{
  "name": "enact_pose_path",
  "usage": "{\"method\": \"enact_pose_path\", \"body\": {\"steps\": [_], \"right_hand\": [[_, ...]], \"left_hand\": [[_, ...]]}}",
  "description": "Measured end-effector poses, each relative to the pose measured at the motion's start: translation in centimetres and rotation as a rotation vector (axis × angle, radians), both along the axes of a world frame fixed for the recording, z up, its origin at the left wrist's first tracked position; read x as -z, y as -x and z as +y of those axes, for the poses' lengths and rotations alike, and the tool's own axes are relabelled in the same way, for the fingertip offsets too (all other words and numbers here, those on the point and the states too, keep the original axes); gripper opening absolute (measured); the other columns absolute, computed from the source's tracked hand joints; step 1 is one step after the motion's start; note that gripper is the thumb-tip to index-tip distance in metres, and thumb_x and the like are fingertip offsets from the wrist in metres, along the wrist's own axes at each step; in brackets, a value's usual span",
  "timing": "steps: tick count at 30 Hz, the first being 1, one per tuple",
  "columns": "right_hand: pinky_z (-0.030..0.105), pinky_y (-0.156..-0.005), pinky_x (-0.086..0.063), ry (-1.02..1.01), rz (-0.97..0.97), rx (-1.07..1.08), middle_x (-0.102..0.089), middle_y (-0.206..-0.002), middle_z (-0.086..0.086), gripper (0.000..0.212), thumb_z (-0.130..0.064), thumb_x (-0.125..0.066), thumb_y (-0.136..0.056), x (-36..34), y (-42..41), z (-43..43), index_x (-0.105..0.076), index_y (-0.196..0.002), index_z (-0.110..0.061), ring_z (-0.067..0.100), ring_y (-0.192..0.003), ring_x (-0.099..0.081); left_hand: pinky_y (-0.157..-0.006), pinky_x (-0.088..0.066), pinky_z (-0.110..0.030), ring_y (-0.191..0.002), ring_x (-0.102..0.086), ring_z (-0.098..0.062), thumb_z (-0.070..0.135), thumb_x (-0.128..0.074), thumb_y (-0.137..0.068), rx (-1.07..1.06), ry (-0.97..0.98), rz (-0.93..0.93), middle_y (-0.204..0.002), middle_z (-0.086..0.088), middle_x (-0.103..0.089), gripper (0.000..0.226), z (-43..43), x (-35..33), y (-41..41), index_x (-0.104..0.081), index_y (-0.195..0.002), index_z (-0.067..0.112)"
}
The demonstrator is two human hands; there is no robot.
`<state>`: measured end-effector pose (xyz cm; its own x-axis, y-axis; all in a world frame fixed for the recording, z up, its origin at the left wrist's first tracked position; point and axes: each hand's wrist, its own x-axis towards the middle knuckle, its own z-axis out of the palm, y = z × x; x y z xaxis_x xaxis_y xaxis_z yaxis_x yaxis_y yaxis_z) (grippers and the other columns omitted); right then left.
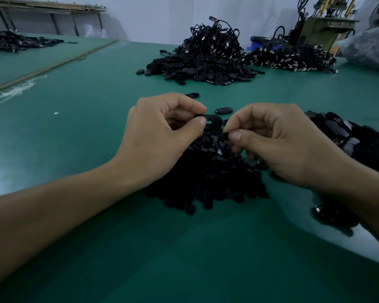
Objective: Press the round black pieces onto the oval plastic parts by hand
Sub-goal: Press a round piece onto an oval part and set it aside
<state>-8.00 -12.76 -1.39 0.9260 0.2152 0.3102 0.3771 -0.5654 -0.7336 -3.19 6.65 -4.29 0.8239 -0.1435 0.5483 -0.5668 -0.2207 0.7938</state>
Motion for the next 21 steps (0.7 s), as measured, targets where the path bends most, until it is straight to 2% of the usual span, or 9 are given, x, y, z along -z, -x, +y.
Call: {"method": "enact_pose_path", "body": {"steps": [5, 8, 10, 15, 21], "right_hand": [[0.012, -0.064, -0.053, -0.154, -0.059, 0.067, -0.075, -0.076, -0.004, 0.018, -0.006, -0.072, -0.088, 0.0, 0.1, 0.3, -0.072, -0.085, -0.024, 0.005, -0.066, -0.071], [0.016, -0.065, -0.055, -0.219, -0.047, 0.078, -0.075, -0.079, -0.002, 0.018, -0.007, -0.073, -0.087, -0.1, 0.2, 0.4, -0.073, -0.091, -0.025, 0.009, -0.067, -0.069], [0.013, -0.061, -0.052, -0.241, -0.034, 0.073, -0.074, -0.075, -0.004, 0.020, -0.006, -0.072, -0.088, -0.2, 0.2, 0.4, -0.074, -0.093, -0.025, 0.004, -0.062, -0.065], [0.011, -0.056, -0.048, -0.248, -0.027, 0.057, -0.072, -0.067, -0.003, 0.020, -0.003, -0.071, -0.088, -0.4, 0.3, 0.6, -0.075, -0.087, -0.022, -0.002, -0.055, -0.060], [0.014, -0.063, -0.053, -0.146, -0.115, 0.079, -0.075, -0.074, -0.009, 0.021, -0.008, -0.073, -0.088, -0.4, 0.6, 0.7, -0.075, -0.091, -0.029, 0.001, -0.063, -0.067]], "left_hand": [[-0.073, -0.058, -0.024, -0.072, -0.074, -0.008, 0.022, -0.074, -0.077, 0.039, -0.010, -0.022, -0.077, 0.011, -0.076, 0.015, -0.1, -0.2, 0.5, -0.073, -0.087, 0.033], [-0.072, -0.059, -0.024, -0.071, -0.074, -0.009, 0.021, -0.075, -0.077, 0.049, 0.005, -0.024, -0.077, 0.010, -0.076, 0.015, -0.1, -0.4, 0.7, -0.073, -0.086, 0.033], [-0.073, -0.062, -0.029, -0.072, -0.074, -0.012, 0.021, -0.075, -0.076, 0.047, 0.019, -0.021, -0.077, 0.008, -0.076, 0.015, -0.1, -0.4, 0.8, -0.073, -0.085, 0.033], [-0.077, -0.063, -0.041, -0.073, -0.075, -0.017, 0.020, -0.074, -0.076, 0.038, 0.040, -0.007, -0.077, 0.004, -0.076, 0.013, 0.0, -0.4, 0.8, -0.074, -0.086, 0.029], [-0.073, -0.060, -0.027, -0.072, -0.074, -0.011, 0.018, -0.075, -0.078, 0.090, 0.032, -0.026, -0.080, 0.004, -0.077, 0.015, -0.2, -0.4, 1.2, -0.074, -0.089, 0.028]]}}
